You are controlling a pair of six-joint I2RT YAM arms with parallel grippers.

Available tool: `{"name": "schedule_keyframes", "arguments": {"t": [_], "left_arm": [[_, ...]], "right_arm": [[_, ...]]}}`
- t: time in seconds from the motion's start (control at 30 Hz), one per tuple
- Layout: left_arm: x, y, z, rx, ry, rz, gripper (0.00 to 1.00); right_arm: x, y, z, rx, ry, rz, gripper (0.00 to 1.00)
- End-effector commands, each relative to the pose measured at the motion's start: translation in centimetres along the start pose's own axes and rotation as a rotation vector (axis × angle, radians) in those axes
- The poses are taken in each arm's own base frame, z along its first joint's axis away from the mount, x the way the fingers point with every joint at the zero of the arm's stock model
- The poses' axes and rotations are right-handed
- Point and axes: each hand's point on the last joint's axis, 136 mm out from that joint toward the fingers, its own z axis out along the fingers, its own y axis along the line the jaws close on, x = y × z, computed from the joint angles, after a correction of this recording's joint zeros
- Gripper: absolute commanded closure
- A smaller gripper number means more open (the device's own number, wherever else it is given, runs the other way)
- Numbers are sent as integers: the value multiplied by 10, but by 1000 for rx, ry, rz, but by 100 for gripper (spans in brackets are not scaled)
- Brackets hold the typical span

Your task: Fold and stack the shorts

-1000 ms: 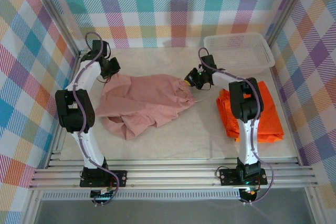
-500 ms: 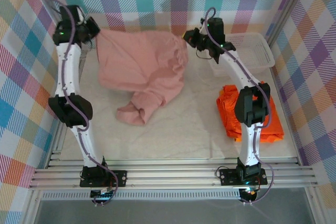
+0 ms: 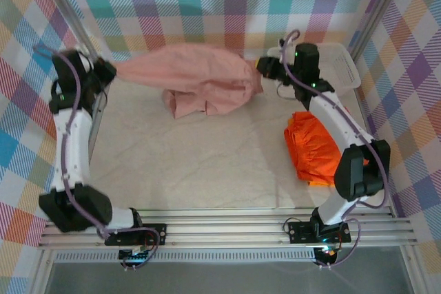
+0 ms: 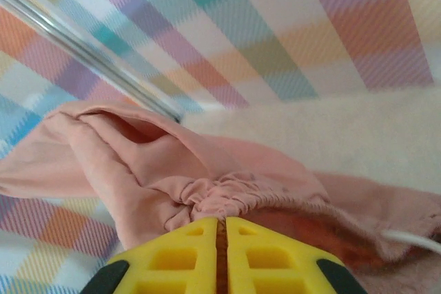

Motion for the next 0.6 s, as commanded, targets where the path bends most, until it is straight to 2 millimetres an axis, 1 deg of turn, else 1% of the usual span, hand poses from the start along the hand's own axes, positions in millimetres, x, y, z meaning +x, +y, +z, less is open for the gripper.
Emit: {"name": "schedule_keyframes", "arguments": {"t": [0.0,0.07,0.17,0.2,0.23,0.27,0.3,0.33,0.37,0.43,0.47,0.53,0.57], "left_arm": [[29,46,-5,-92,-120,-92,99],[70,81,-7,-172,-88,-140,99],[117,120,-16,-268,-55,-165,100],[130,132,-22,-307,-47,-184,99],[138,139,-25,-323,-42,-190,98],[150,148,-31,-354,-26,-191,95],[155,154,-36,-371,-26,-193,88],[156,155,-39,-380,-29,-190,81],[153,153,-43,-382,-33,-181,74],[140,141,-50,-361,-43,-152,64],[131,131,-53,-335,-52,-131,57],[112,109,-60,-285,-67,-99,44],[102,96,-63,-249,-73,-82,32]], "right_arm": [[59,-22,-3,35,92,-1,87],[100,-29,-8,62,161,16,85],[158,-30,-19,107,287,2,83],[177,-30,-24,122,329,2,80],[193,-29,-27,128,365,-1,77],[209,-29,-32,148,400,-3,74],[222,-30,-37,172,433,0,73],[234,-28,-41,177,464,4,70],[246,-26,-45,175,494,5,65],[265,-21,-55,176,550,-9,55],[270,-21,-60,182,571,-18,51],[269,-18,-67,192,578,-37,45],[264,-15,-69,195,564,-45,44]]}}
